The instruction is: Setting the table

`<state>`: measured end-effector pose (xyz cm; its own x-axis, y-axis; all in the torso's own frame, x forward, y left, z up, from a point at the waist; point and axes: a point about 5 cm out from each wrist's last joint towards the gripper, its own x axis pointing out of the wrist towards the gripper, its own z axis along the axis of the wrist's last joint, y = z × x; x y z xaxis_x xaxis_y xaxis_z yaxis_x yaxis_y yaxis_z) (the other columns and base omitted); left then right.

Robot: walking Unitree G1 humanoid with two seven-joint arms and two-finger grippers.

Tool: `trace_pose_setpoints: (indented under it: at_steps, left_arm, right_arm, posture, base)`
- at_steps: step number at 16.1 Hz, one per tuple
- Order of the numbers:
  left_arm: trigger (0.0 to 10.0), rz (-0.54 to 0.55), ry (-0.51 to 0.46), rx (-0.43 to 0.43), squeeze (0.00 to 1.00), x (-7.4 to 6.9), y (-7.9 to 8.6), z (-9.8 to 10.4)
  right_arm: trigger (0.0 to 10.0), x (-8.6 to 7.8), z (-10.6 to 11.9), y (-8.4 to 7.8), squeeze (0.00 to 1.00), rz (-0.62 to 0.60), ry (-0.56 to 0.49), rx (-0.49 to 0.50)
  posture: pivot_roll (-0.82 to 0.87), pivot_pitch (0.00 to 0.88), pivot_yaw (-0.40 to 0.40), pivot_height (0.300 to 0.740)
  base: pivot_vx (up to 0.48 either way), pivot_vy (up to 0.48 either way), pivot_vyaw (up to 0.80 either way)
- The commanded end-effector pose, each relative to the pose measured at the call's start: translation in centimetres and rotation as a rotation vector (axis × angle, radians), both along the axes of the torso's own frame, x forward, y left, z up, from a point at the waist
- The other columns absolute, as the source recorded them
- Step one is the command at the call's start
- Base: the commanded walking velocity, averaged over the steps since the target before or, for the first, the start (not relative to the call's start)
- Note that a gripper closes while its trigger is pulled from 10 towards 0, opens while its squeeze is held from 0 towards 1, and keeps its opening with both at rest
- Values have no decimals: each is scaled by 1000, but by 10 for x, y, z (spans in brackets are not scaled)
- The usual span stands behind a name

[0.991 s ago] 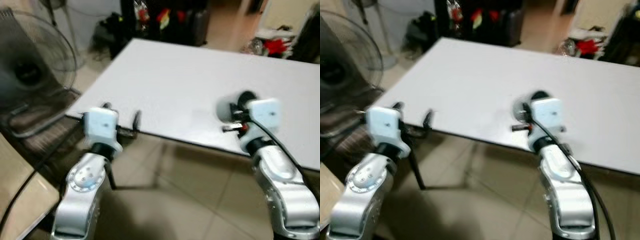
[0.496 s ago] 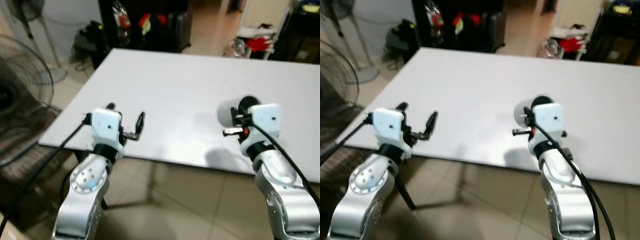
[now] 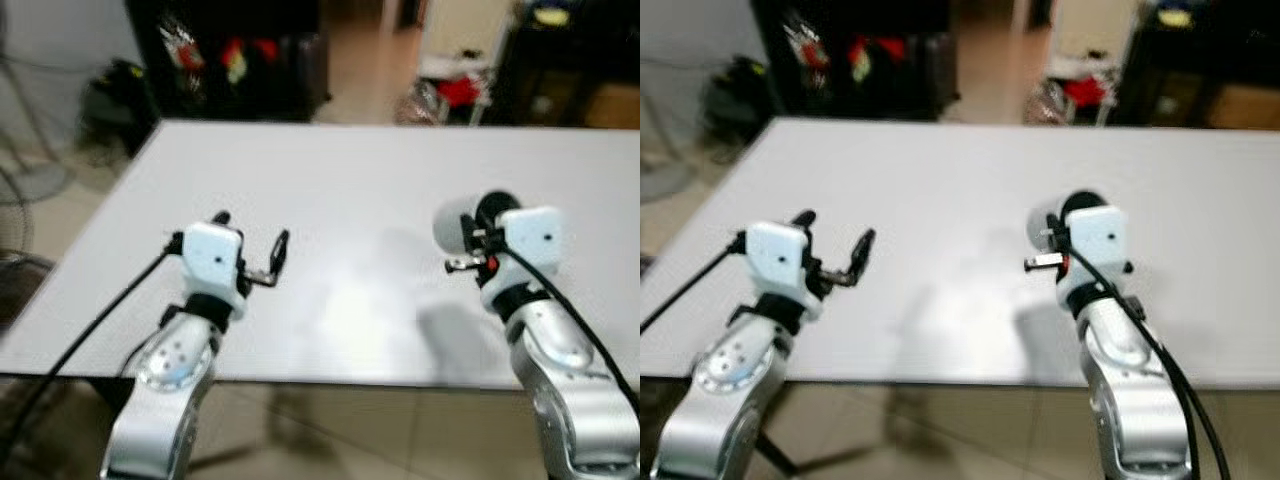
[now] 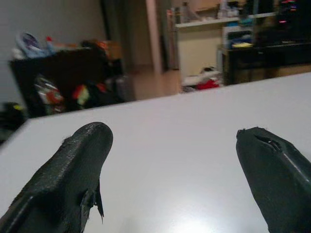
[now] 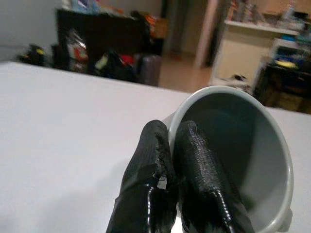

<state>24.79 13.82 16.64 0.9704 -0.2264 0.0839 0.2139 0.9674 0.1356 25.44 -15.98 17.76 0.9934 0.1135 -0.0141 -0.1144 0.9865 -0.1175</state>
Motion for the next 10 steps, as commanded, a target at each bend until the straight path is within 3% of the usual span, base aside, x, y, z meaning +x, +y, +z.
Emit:
trace_pose_setpoints:
  at_steps: [1,10]
  left_arm:
    - [10000,20,1,13,24,-1,7,0]
    - [10000,63,10,58,0,0,13,-1]
  right_arm:
    - [10000,-1,4,9,0,42,-20,10]
    - [10000,7,4,9,0,73,-13,-27]
  posture:
    - [-79,4,5,740]
    - [-68,16,2,740]
  base:
    - [337,0,0]
    - [0,0,0]
